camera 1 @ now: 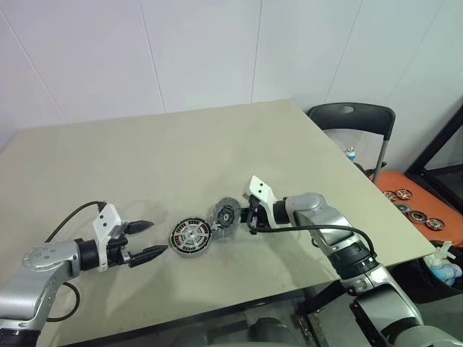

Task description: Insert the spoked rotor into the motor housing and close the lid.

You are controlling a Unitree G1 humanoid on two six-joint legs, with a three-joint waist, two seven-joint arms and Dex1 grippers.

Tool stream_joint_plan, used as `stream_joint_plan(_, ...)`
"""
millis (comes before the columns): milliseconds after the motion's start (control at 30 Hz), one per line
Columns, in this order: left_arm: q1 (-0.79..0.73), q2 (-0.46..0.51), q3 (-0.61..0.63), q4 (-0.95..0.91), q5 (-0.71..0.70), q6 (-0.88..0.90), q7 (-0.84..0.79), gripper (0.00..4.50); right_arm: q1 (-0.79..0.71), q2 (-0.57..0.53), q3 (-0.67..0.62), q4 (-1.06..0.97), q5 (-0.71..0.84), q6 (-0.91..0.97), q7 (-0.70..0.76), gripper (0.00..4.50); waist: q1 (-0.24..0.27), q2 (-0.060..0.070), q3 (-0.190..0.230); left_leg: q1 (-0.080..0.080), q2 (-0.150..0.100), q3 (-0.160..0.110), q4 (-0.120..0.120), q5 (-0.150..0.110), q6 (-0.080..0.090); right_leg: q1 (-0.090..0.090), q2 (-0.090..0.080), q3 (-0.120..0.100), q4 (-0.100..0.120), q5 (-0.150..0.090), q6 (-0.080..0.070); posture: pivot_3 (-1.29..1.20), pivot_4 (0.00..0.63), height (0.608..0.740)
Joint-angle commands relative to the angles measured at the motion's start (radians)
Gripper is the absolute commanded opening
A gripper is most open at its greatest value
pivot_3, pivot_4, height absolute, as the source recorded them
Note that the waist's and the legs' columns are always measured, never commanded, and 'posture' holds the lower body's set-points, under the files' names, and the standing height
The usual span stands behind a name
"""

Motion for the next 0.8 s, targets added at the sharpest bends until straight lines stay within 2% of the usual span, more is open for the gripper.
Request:
stream_joint_plan(33, -0.014, 0.005, 0.014, -0.006, 0.001, -0.012, 0.000, 4.30, -0.056, 0.012, -0.041, -0.049, 0.057, 0.027, 0.023, 0.01, 0.001, 0.000, 0.000, 0.000, 0.000, 0.000, 0.000, 0.000, 0.000, 0.000, 0.000, 0.000, 0.000, 0.000, 0.000, 0.00, 0.000, 0.740)
stream_joint_plan(400, -0.014, 0.011, 0.025, -0.001, 0.001, -0.015, -0.009, 4.30, -0.120, 0.009, 0.021, 0.016, 0.023, -0.025, 0.084, 0.01, 0.000, 0.000, 0.000, 0.000, 0.000, 0.000, 0.000, 0.000, 0.000, 0.000, 0.000, 0.000, 0.000, 0.000, 0.000, 0.00, 0.000, 0.740)
stream_joint_plan(600, 0.008, 0.011, 0.039, -0.011, -0.001, -0.016, -0.005, 4.30, -0.157, -0.057, 0.079, 0.025, 0.027, -0.015, 0.237, 0.01, 0.000, 0.000, 0.000, -0.001, 0.000, 0.000, 0.000, 0.000, 0.000, -0.001, 0.000, 0.000, -0.001, 0.000, 0.000, 0.00, 0.000, 0.740)
stream_joint_plan(700, 0.015, 0.010, 0.044, -0.010, 0.001, -0.019, -0.005, 4.30, -0.213, -0.030, 0.073, 0.022, 0.070, 0.046, 0.282, 0.01, -0.004, 0.001, 0.000, 0.000, 0.000, 0.000, 0.000, 0.000, 0.000, -0.001, 0.000, 0.000, 0.000, 0.000, 0.000, 0.00, 0.000, 0.740)
stream_joint_plan(800, 0.015, 0.007, 0.044, -0.010, 0.002, -0.019, -0.003, 4.30, -0.273, 0.042, 0.092, 0.046, 0.062, 0.031, 0.275, 0.01, -0.006, 0.001, 0.000, 0.000, 0.000, 0.000, -0.001, 0.000, 0.000, -0.002, 0.000, 0.000, 0.001, 0.000, 0.000, 0.00, 0.000, 0.740)
